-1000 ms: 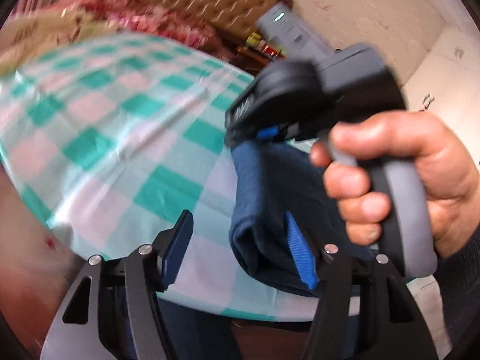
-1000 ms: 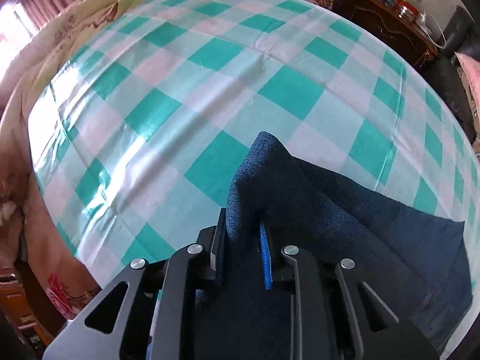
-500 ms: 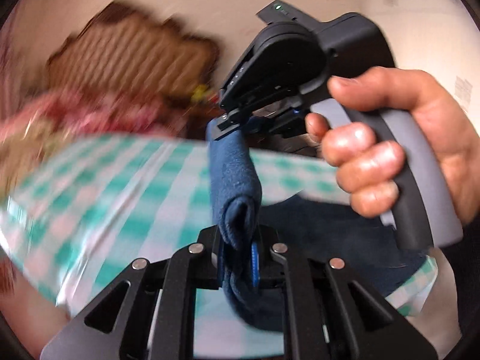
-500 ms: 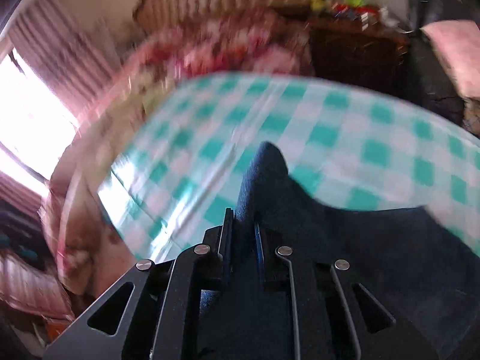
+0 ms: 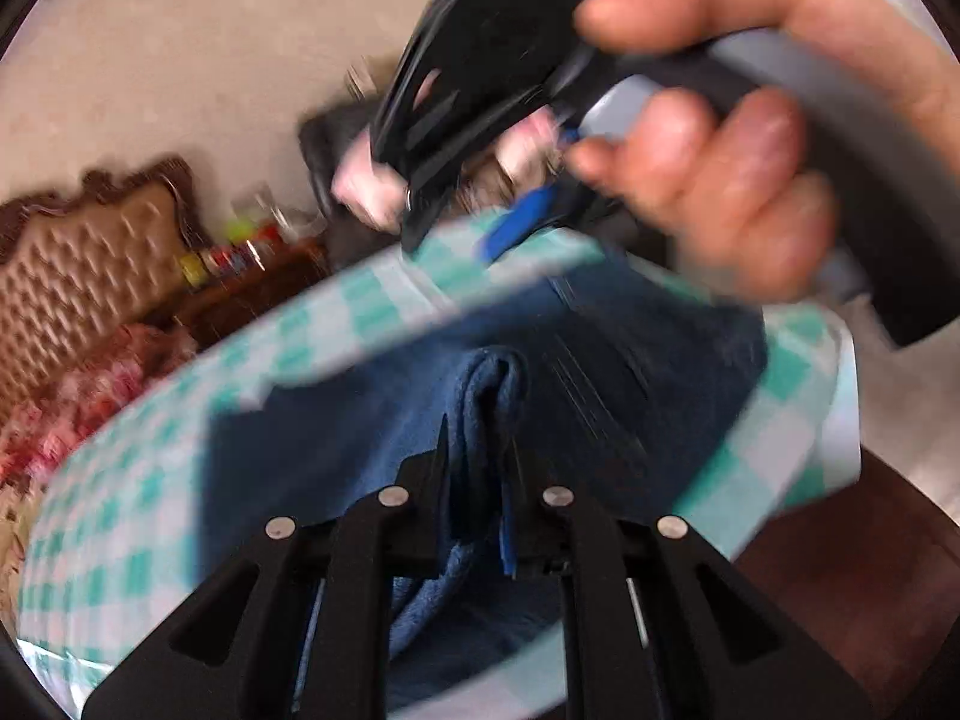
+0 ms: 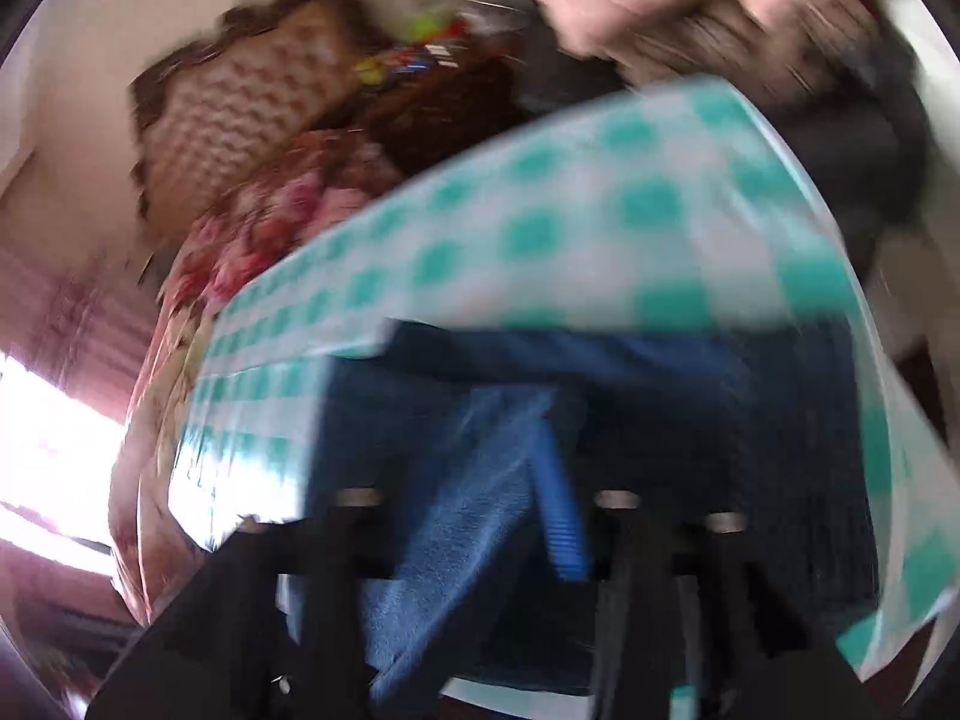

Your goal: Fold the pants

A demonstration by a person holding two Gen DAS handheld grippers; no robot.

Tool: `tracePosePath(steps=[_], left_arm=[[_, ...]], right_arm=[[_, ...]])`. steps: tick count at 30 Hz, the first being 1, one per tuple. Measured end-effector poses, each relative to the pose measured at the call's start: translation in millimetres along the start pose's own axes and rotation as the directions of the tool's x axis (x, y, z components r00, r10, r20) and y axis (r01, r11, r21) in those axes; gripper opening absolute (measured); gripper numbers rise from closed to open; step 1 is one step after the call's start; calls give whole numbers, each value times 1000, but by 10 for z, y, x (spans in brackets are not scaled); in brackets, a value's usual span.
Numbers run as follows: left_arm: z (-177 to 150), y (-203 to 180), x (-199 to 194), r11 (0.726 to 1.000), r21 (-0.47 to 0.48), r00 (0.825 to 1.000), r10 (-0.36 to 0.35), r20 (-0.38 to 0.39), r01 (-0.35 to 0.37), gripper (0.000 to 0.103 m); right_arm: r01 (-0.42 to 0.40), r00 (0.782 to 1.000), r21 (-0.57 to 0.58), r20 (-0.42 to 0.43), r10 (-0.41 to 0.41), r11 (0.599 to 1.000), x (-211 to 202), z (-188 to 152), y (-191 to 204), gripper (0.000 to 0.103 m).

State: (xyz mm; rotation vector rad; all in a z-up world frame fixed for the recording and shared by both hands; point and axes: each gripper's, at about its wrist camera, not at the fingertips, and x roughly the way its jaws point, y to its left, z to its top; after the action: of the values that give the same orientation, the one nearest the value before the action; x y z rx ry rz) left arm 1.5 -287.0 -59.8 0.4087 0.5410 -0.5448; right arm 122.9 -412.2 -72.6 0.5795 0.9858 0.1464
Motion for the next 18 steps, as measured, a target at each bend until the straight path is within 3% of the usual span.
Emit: tracePosePath(steps=[3, 6, 10, 16, 17, 18], left_arm=[[-76, -53, 48, 1000, 17, 1000, -2, -16, 2, 11], [-57, 30, 23, 1000, 0, 1000, 7, -8, -7, 11], [3, 61, -14, 1000, -12, 1000, 24, 5, -24, 11], [27, 153, -99, 998, -22, 998, 53, 31, -53, 11], [20, 142, -101, 998, -10, 998, 60, 35, -60, 11], [30, 118, -125, 998, -1, 997, 65, 36, -65, 11]], right_arm=[[-50, 998, 103, -25, 52, 993, 72, -130, -349, 60], [-91, 993, 138, -57, 100, 986, 164, -166, -441, 60], [-129, 979, 115, -146, 146, 985, 408, -132, -304, 60], [-121, 965, 50, -227, 129, 991, 834, -22, 7, 61], [-132, 966, 39, -218, 137, 990, 865, 3, 34, 59], [-124, 973, 17, -195, 125, 992, 878, 32, 61, 36]])
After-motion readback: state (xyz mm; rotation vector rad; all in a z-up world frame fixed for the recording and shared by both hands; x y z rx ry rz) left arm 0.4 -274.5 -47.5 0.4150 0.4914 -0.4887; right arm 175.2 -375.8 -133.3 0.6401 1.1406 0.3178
